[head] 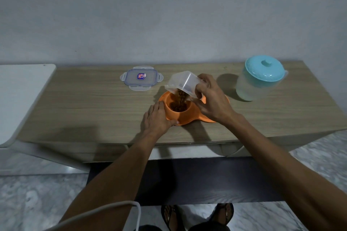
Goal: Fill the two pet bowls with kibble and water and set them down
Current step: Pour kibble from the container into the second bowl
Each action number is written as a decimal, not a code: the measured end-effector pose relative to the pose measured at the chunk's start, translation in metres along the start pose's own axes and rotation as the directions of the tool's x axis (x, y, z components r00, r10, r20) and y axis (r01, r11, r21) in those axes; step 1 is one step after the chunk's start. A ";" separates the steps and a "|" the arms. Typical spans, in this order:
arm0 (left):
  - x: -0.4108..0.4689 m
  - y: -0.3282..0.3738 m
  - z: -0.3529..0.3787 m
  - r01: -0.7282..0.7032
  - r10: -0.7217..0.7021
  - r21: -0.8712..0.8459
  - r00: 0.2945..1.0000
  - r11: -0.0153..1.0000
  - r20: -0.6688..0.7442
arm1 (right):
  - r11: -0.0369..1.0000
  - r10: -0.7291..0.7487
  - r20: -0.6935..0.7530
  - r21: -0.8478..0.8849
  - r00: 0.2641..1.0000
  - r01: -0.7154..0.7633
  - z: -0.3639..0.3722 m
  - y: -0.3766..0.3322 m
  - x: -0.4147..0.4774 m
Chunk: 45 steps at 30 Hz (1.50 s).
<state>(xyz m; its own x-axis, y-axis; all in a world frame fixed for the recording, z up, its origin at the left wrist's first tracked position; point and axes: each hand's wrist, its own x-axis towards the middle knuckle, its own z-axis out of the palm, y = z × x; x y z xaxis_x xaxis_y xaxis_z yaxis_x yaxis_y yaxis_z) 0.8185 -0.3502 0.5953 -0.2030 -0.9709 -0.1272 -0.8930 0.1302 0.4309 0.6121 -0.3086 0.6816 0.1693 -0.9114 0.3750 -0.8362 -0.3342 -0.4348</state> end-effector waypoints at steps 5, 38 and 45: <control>0.001 0.002 0.000 0.013 -0.013 0.014 1.000 1.000 0.009 | 0.995 -0.066 0.007 -0.068 0.998 0.067 -0.002 -0.003 0.001; 0.002 -0.004 0.008 -0.012 0.013 0.004 1.000 1.000 -0.027 | 0.193 0.855 0.218 0.709 0.470 -0.679 0.054 0.073 0.116; 0.001 -0.003 0.008 -0.006 0.006 0.006 1.000 1.000 -0.021 | 0.192 0.863 0.234 0.668 0.447 -0.719 0.067 0.082 0.125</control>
<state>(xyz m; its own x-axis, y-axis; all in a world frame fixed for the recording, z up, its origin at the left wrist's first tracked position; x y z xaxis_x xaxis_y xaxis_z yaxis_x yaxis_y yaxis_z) 0.8177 -0.3494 0.5866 -0.1997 -0.9741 -0.1057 -0.8942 0.1371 0.4261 0.5998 -0.4661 0.6385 -0.5240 -0.7524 -0.3991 0.0663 0.4312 -0.8998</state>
